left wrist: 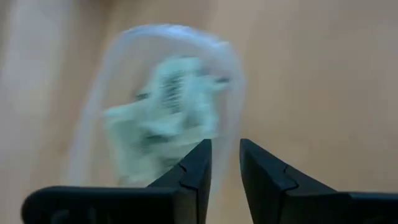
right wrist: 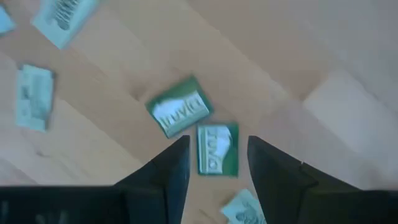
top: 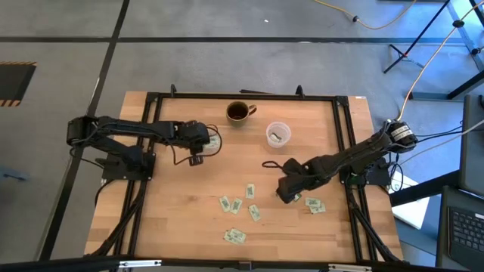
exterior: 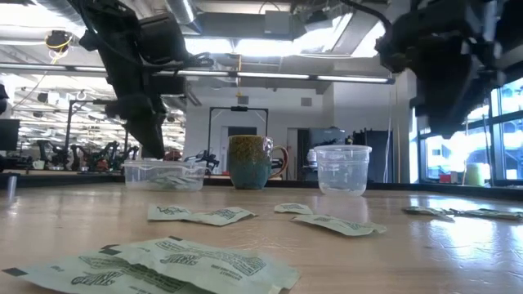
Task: Pick and place Stevia / Truvia into bins
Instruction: Put the green stevia packet into the right transparent container
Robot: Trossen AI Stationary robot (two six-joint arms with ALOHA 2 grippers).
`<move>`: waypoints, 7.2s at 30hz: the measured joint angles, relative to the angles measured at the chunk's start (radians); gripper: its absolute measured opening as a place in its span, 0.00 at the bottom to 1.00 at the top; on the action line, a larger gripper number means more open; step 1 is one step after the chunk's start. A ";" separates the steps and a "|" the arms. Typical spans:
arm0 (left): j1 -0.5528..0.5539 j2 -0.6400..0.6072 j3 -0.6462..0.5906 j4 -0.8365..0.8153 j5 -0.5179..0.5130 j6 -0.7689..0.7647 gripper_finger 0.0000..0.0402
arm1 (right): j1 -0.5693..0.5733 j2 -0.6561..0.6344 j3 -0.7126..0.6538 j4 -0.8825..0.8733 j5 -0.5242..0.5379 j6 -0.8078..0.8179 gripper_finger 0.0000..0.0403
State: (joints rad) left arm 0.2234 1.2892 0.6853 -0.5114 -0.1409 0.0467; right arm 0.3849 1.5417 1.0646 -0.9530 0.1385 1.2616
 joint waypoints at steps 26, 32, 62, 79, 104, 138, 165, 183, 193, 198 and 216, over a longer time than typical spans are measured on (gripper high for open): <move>-0.203 -0.001 0.000 0.180 0.135 -0.062 0.17 | 0.165 0.001 -0.214 0.151 -0.117 0.095 0.37; -0.234 -0.001 0.000 0.204 0.135 -0.087 0.16 | 0.165 0.001 -0.221 0.181 -0.108 0.067 0.30; -0.262 -0.001 0.000 0.277 0.134 -0.086 0.16 | 0.149 0.124 -0.216 0.186 -0.018 0.021 0.27; -0.262 -0.001 0.000 0.276 0.134 -0.085 0.16 | 0.148 0.111 -0.188 0.177 -0.027 0.079 0.27; -0.261 -0.001 0.000 0.275 0.130 -0.085 0.14 | 0.133 0.106 -0.229 0.282 -0.029 0.147 0.23; -0.261 -0.001 0.000 0.275 0.130 -0.085 0.13 | 0.044 0.113 0.150 -0.368 0.186 0.003 0.00; -0.261 -0.001 0.000 0.267 0.134 -0.086 0.13 | -0.618 0.110 0.136 0.014 0.144 -0.824 0.00; -0.261 -0.001 0.000 0.267 0.134 -0.086 0.13 | -0.625 0.110 0.088 0.116 0.155 -0.821 0.07; -0.261 -0.001 0.000 0.267 0.134 -0.086 0.12 | -0.625 0.110 0.107 0.073 0.162 -0.790 0.19; -0.261 -0.001 0.000 0.267 0.134 -0.086 0.13 | -0.594 0.110 0.192 -0.052 0.170 -0.742 0.22; -0.261 -0.001 0.000 0.238 0.134 -0.086 0.13 | -0.126 0.110 0.123 0.025 0.090 -0.436 0.22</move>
State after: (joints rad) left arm -0.0376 1.2881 0.6853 -0.2729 -0.0071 -0.0389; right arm 0.2591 1.6516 1.1873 -0.9280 0.2284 0.8259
